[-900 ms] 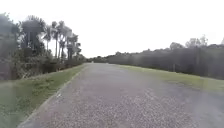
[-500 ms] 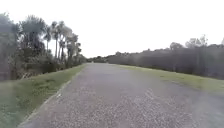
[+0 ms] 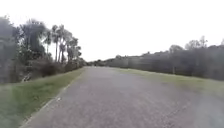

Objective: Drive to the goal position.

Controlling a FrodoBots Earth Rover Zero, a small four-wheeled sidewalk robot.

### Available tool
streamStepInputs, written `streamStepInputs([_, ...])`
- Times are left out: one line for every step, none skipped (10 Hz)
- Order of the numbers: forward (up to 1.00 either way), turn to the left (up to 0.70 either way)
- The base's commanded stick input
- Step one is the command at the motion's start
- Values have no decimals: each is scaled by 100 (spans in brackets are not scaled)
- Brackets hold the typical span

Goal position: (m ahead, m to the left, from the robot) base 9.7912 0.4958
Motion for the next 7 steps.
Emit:
streamStepInputs([100, 0])
streamStepInputs([100, 0])
streamStepInputs([100, 17])
streamStepInputs([100, 27])
streamStepInputs([100, 27])
streamStepInputs([100, 27])
streamStepInputs([100, 27])
